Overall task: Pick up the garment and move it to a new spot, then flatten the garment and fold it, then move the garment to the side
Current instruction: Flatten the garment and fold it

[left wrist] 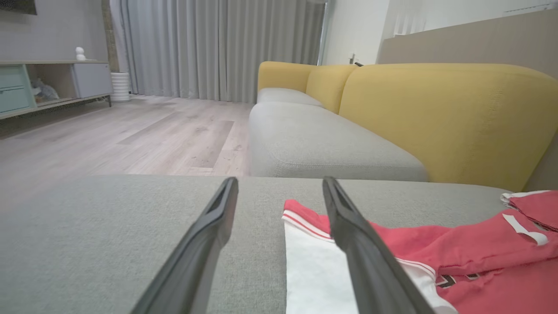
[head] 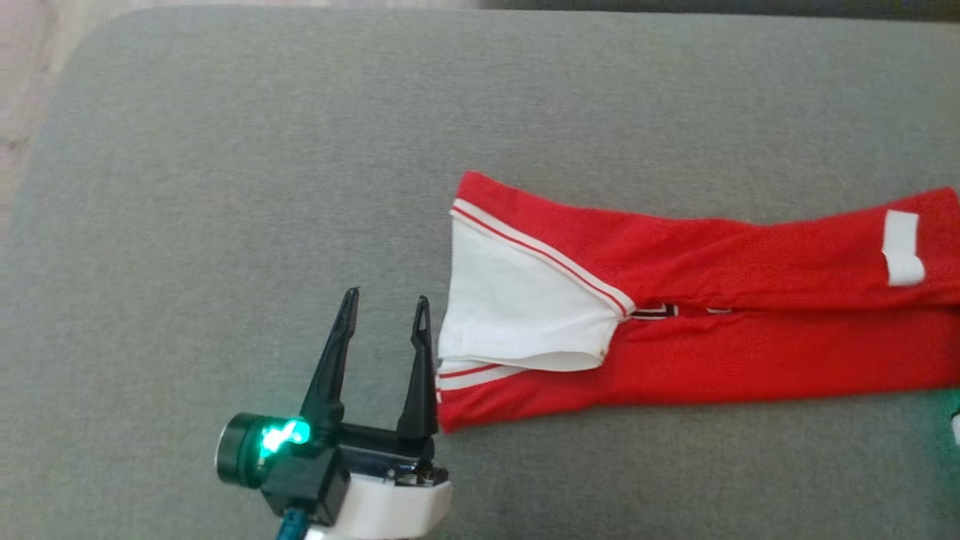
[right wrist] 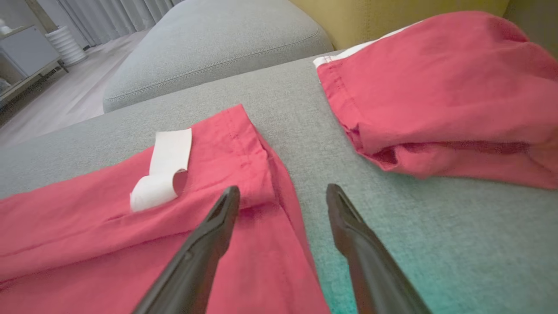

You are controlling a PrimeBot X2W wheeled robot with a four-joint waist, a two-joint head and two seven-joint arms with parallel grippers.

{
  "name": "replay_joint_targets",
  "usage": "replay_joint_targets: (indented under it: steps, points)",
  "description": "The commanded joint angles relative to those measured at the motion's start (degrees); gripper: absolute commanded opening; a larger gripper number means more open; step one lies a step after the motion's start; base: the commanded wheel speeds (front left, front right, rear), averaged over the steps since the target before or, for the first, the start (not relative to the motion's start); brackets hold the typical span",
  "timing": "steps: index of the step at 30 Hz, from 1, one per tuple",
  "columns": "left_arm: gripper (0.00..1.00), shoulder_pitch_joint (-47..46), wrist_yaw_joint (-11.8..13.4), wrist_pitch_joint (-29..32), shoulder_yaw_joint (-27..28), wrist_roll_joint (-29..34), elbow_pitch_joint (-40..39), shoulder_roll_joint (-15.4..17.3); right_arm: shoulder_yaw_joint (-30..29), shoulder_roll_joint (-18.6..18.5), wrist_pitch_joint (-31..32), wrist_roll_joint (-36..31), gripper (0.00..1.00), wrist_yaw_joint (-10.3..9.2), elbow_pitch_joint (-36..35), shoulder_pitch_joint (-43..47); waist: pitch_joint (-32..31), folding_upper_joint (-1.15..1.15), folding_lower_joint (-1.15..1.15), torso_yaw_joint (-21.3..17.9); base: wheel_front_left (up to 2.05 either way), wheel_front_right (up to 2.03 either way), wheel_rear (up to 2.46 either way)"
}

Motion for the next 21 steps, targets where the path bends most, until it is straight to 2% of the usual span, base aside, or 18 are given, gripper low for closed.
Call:
replay_joint_targets:
  steps: [1, 9, 10, 11, 12, 14, 21]
  points:
    - [1.0, -0.1, -0.84, -0.28, 3.11, 1.85, -1.92, -1.26, -0.49, -2.0, 0.73, -1.05, 1.0, -0.04, -0.18, -0.96, -0.74, 0.0, 0.01, 1.51, 0.0, 0.0, 0.0]
    - [1.0, 2.79, -6.02, -0.29, 6.45, 6.93, -0.98, -4.63, -2.7, -1.56, 8.95, -2.54, 1.0, -0.04, 6.56, -2.24, -1.5, 0.0, 0.01, 4.15, 0.0, 0.0, 0.0]
    - [1.0, 2.96, -6.41, -0.29, 6.8, 7.28, -1.04, -4.82, -2.51, -1.48, 9.89, -2.41, 0.98, -0.04, 6.69, -2.19, -1.55, 0.0, 0.01, 4.29, 0.0, 0.0, 0.0]
    - [1.0, 3.12, -6.75, -0.29, 7.15, 7.58, -1.14, -4.98, -2.65, -1.09, 10.51, -1.58, 0.52, -0.04, 6.39, -2.14, -1.56, 0.0, 0.01, 4.36, 0.0, 0.0, 0.0]
    - [1.0, 3.27, -7.01, -0.29, 7.55, 7.84, -1.26, -5.11, -2.73, -0.49, 11.22, -0.22, 0.0, -0.04, 5.59, -2.02, -1.59, 0.0, 0.01, 4.37, 0.0, 0.0, 0.0]
    - [1.0, 3.63, -7.38, -0.29, 8.39, 8.18, -1.51, -5.33, -2.68, -0.33, 12.07, 1.76, 0.0, -0.04, 3.42, -1.31, -1.68, 0.0, 0.01, 4.12, 0.0, 0.0, 0.0]
    - [1.0, 4.21, -9.59, -0.29, 9.71, 8.72, -1.95, -5.64, -4.84, -3.08, 9.8, 1.54, 0.0, -0.04, -0.54, 0.01, -2.22, 0.0, 0.01, 1.43, 0.0, 0.0, 0.0]
